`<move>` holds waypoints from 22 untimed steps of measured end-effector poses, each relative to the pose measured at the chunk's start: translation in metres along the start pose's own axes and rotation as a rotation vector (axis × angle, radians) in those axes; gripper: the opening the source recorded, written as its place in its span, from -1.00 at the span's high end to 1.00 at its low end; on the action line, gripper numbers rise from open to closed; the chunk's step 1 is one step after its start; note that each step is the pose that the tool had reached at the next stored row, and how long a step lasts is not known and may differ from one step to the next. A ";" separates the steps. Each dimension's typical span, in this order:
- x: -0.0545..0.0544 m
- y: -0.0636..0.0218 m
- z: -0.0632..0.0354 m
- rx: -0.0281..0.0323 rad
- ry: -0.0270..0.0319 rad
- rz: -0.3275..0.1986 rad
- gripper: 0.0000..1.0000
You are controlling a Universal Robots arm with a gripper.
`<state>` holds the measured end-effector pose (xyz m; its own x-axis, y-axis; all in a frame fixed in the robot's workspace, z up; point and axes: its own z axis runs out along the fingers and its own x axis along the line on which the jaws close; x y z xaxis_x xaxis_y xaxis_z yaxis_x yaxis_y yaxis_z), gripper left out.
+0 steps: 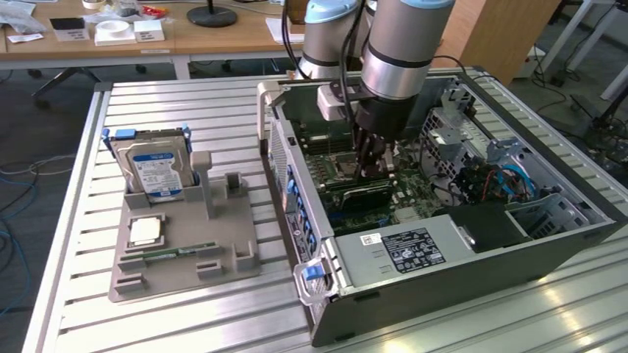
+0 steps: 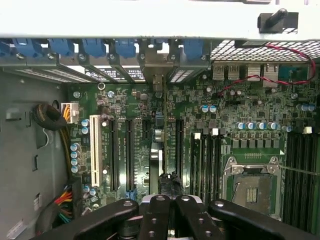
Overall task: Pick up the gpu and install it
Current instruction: 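Press down on the gpu until it lock into place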
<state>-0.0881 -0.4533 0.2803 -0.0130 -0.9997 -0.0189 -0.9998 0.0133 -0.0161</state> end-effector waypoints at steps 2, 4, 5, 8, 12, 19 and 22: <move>0.000 0.0000 0.0003 0.0000 0.0001 0.000 0.79; -0.002 0.0001 0.0022 0.0001 -0.0001 0.000 0.79; -0.002 0.0001 0.0031 0.0001 -0.0001 0.000 0.79; -0.003 0.0000 0.0054 0.0000 0.0001 0.000 0.79; -0.003 0.0002 0.0085 -0.0002 0.0000 0.000 0.79; -0.002 0.0002 0.0089 -0.0002 0.0001 0.000 0.79; -0.002 0.0002 0.0101 -0.0002 0.0002 0.000 0.79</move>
<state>-0.0881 -0.4513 0.2703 -0.0130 -0.9997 -0.0186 -0.9998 0.0133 -0.0159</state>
